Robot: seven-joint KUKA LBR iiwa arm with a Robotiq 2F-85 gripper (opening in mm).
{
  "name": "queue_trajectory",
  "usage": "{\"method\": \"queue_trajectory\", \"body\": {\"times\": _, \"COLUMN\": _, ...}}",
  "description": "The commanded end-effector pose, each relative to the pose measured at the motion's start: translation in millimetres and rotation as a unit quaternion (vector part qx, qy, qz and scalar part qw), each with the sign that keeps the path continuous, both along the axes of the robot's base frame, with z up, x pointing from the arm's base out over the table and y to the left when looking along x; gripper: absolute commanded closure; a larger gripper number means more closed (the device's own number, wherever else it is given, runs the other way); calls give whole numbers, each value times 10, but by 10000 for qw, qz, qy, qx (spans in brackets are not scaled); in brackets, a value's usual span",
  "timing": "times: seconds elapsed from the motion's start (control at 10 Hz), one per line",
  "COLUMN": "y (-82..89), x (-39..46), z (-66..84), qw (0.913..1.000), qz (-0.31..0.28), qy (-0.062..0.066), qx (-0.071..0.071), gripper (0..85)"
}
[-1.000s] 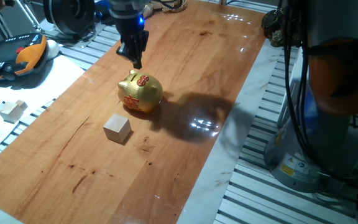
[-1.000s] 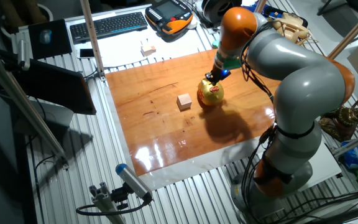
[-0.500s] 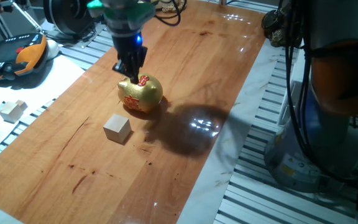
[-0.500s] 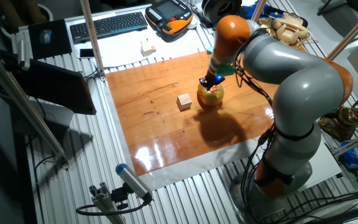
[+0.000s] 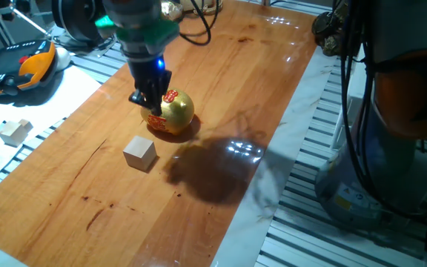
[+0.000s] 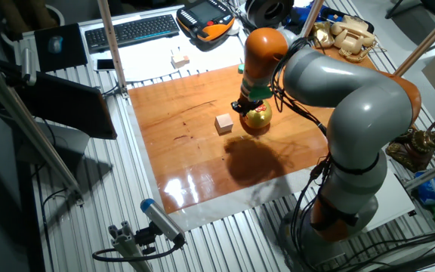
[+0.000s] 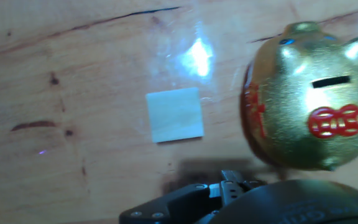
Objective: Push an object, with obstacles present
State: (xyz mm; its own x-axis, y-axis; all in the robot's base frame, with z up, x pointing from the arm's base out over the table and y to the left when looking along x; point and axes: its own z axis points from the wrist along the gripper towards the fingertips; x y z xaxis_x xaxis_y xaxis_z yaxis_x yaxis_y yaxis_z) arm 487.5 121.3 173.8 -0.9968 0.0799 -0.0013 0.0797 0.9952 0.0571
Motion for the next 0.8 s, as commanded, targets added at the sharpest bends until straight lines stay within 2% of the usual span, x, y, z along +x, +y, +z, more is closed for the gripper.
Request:
{"method": "queue_trajectory", "body": {"times": 0.0, "y": 48, "x": -14, "z": -57, "qw": 10000, "qz": -43, "qy": 0, "qx": 15, "gripper": 850}}
{"method": "queue_trajectory", "body": {"times": 0.3, "y": 111, "x": -38, "z": -262, "qw": 9999, "qz": -81, "qy": -136, "qx": -14, "gripper": 850}}
{"method": "queue_trajectory", "body": {"times": 0.4, "y": 113, "x": -25, "z": -305, "qw": 9998, "qz": -98, "qy": -167, "qx": -44, "gripper": 850}}
{"method": "queue_trajectory", "body": {"times": 0.7, "y": 115, "x": 10, "z": -402, "qw": 9997, "qz": -108, "qy": -204, "qx": -13, "gripper": 850}}
